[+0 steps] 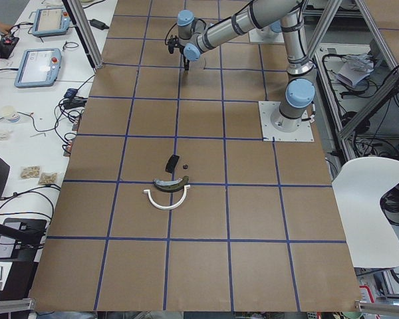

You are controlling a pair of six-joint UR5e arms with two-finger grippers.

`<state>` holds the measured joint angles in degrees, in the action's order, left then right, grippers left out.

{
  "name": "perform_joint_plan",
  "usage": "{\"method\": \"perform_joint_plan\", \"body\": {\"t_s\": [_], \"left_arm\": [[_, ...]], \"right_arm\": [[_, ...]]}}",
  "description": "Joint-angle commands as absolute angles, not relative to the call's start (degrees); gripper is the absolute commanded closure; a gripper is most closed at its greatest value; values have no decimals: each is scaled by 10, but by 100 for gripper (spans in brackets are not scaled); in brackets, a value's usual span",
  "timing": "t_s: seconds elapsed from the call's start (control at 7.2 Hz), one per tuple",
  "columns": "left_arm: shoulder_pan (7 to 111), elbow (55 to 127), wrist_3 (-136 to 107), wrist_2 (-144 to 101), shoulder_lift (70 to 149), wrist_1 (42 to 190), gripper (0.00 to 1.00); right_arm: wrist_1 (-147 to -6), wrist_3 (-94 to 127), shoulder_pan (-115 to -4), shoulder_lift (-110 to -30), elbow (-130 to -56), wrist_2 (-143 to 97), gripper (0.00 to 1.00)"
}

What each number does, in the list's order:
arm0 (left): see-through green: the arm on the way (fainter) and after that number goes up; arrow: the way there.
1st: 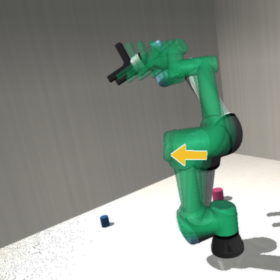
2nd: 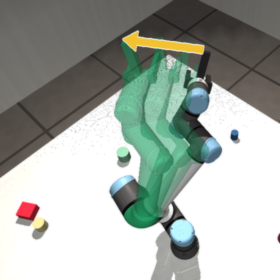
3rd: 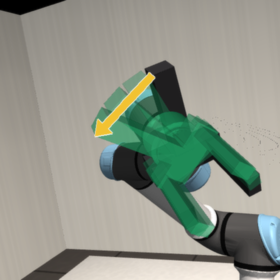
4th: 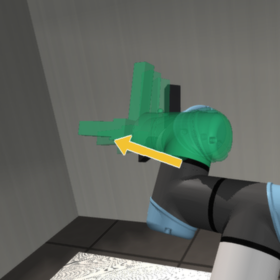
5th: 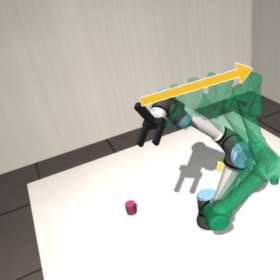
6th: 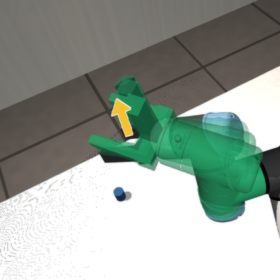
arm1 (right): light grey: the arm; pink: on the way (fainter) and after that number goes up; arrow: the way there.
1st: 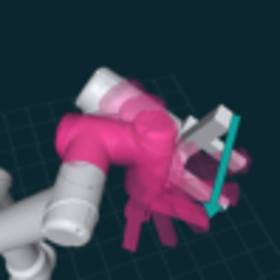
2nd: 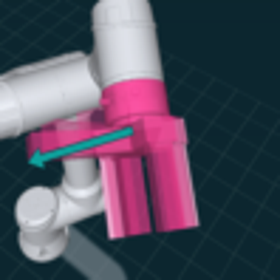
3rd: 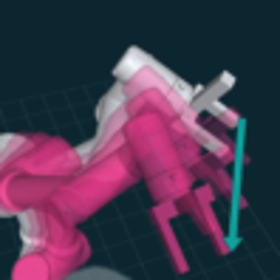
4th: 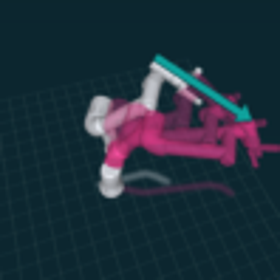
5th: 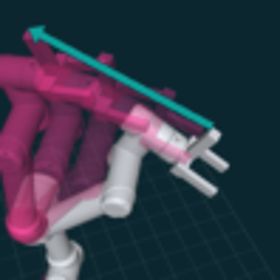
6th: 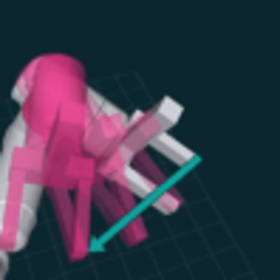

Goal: Place bearing gear from tray to pile

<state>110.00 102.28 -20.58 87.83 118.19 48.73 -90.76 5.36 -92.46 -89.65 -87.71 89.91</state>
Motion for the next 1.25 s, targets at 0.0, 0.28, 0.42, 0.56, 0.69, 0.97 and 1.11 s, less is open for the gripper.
{"method": "perform_joint_plan", "body": {"t_s": [0.0, 0.28, 0.42, 0.56, 0.69, 0.97, 1.11], "left_arm": [[1010, 1027, -100, 943, 1131, 574, 100], [815, 1029, 90, 951, 1071, 643, 100], [727, 1038, 198, 962, 1060, 653, 100], [637, 1057, 337, 962, 1065, 618, 100], [568, 1068, 411, 958, 1082, 568, 100], [540, 1086, 432, 959, 1101, 563, 100], [539, 1093, 440, 959, 1109, 547, 100]], "right_arm": [[-908, 54, -925, -896, -877, 899, 0], [-908, 54, -925, -896, -877, 900, 0], [-908, 54, -925, -896, -877, 900, 0], [-908, 54, -925, -896, -877, 900, 0], [-908, 54, -925, -896, -877, 900, 0], [-908, 54, -925, -896, -877, 900, 0], [-908, 54, -925, -896, -877, 900, 0]]}}
